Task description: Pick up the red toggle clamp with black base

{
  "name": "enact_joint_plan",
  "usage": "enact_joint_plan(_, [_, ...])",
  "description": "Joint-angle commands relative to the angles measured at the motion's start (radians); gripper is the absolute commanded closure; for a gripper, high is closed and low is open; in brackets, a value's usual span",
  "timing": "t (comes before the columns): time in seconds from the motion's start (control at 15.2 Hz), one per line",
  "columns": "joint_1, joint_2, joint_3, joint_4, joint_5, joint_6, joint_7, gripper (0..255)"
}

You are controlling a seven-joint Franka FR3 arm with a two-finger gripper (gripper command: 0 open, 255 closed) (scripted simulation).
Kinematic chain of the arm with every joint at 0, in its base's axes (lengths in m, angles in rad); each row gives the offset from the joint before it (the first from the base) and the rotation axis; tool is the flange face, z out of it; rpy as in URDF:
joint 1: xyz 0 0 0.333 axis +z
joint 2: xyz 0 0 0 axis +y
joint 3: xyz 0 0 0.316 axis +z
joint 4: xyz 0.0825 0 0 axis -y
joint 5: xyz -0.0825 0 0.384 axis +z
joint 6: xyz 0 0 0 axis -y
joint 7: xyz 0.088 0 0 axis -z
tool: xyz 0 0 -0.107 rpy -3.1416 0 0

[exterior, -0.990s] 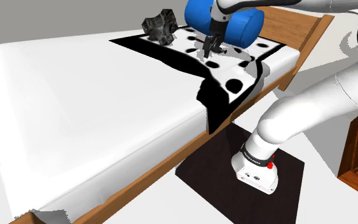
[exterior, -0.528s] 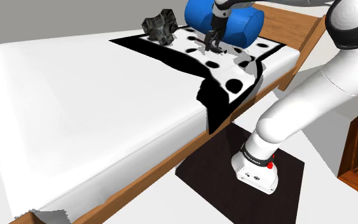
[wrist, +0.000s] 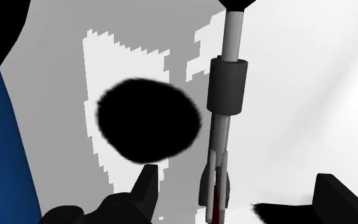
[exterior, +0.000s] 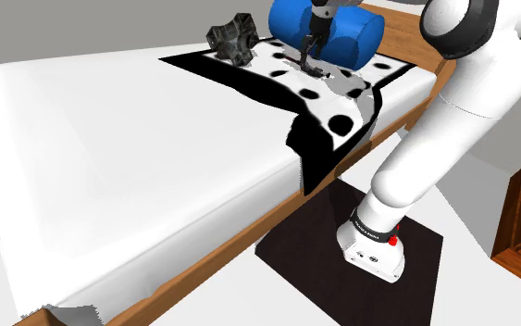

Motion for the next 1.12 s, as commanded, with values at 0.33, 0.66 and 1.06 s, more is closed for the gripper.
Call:
enact_joint_plan(0.33, [-0.01,0.026,-0.012,-0.05,0.011,0.079,-0.016,0])
enact_joint_plan(0.66, [-0.009,0.027,-0.011,-0.069,0.011,0.099,-0.014,255])
enact_joint_plan(1.06, [-0.009,0.028,-0.011,-0.068,0.011,0.098,-0.014,255])
